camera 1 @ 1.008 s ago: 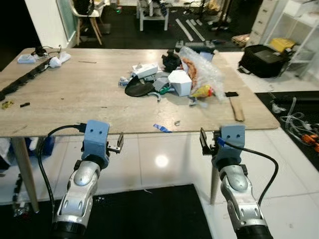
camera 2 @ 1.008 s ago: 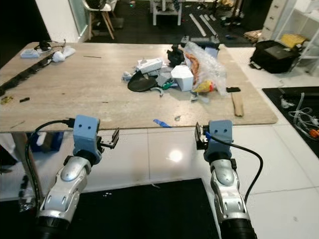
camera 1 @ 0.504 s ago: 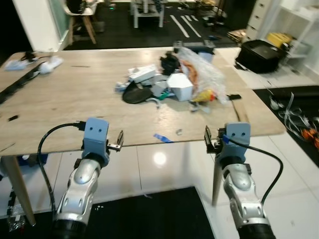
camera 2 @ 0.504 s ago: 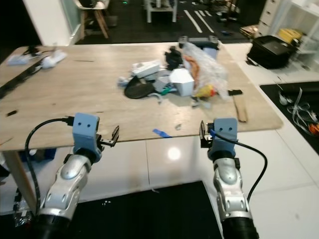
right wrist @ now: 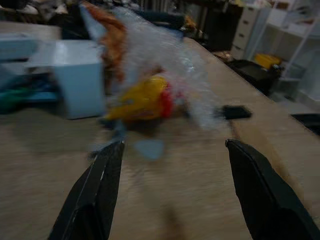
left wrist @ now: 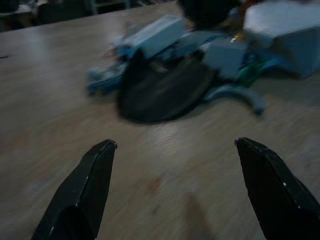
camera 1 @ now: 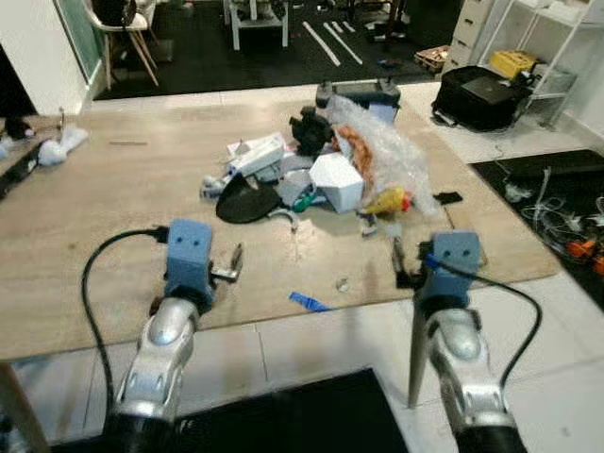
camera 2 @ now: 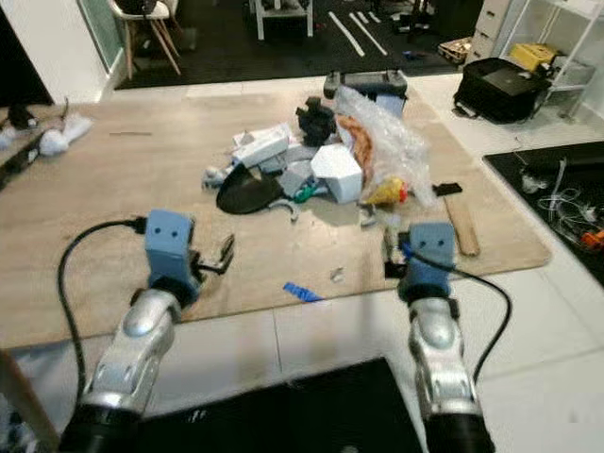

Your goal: Picking trash to rubbish bin

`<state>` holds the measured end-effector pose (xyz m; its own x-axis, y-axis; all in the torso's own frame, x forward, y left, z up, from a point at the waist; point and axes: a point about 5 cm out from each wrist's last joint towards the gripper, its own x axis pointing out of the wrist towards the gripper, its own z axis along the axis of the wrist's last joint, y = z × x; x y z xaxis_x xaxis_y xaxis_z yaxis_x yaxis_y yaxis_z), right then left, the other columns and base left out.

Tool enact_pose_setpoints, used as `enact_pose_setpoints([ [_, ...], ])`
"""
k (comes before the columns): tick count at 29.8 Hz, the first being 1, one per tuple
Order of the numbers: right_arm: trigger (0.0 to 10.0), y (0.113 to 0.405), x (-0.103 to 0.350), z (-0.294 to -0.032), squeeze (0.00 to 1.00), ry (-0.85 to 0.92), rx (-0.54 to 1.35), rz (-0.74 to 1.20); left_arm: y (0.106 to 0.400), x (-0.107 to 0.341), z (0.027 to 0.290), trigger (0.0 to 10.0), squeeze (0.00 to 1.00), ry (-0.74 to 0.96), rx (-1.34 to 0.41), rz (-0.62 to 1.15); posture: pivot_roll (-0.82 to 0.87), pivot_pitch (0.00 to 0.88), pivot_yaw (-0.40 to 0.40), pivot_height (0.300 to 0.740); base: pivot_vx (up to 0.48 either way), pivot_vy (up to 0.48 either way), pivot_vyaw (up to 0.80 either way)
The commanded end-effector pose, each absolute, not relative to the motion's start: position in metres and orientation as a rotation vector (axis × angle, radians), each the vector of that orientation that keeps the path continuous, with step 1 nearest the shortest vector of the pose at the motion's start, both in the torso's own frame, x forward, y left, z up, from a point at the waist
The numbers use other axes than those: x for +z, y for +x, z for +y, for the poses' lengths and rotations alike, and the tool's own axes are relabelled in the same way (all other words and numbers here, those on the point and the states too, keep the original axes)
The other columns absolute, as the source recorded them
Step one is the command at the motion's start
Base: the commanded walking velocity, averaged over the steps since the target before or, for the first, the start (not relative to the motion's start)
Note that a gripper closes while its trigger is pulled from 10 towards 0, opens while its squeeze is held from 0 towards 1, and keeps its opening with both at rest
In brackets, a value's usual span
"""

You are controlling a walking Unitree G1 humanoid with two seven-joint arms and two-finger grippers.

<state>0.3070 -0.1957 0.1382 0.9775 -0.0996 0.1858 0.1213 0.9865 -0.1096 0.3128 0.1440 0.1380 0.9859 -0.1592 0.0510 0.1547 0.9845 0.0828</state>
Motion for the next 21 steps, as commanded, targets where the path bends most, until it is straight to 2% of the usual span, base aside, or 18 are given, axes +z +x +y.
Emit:
enact_pose_setpoints([
  [1, 10.0, 0.307, 0.137, -0.193, 0.0, -0.102, -0.106, -0.174, 0.31, 0.135, 0.15, 10.0, 0.0, 0.093, -0.142, -0.043, -0.09, 0.095, -0.012, 0.74, 0.326, 0.0, 0.0],
  [11, 10.0, 0.308, 0.133, -0.187, 0.0, -0.076, -0.06, -0.148, 0.309, 0.136, 0.15, 10.0, 0.0, 0.097, -0.15, -0.048, -0.09, 0.094, -0.015, 0.74, 0.324, 0.0, 0.0],
  [18, 10.0, 0.304, 0.125, -0.178, 0.0, -0.055, 0.0, -0.105, 0.306, 0.14, 0.148, 10.0, 0.0, 0.069, -0.193, -0.077, -0.09, 0.097, -0.016, 0.74, 0.0, 0.0, 0.0],
  [19, 10.0, 0.303, 0.123, -0.178, 1.0, -0.036, -0.006, -0.106, 0.304, 0.141, 0.148, 10.0, 0.0, 0.077, -0.214, -0.091, -0.08, 0.1, -0.013, 0.74, 0.0, 0.0, 0.0],
  [21, 10.0, 0.303, 0.123, -0.179, 1.0, -0.019, -0.012, -0.106, 0.304, 0.142, 0.147, 10.0, 0.0, 0.075, -0.223, -0.092, -0.08, 0.1, -0.013, 0.74, 0.0, 0.0, 0.0],
])
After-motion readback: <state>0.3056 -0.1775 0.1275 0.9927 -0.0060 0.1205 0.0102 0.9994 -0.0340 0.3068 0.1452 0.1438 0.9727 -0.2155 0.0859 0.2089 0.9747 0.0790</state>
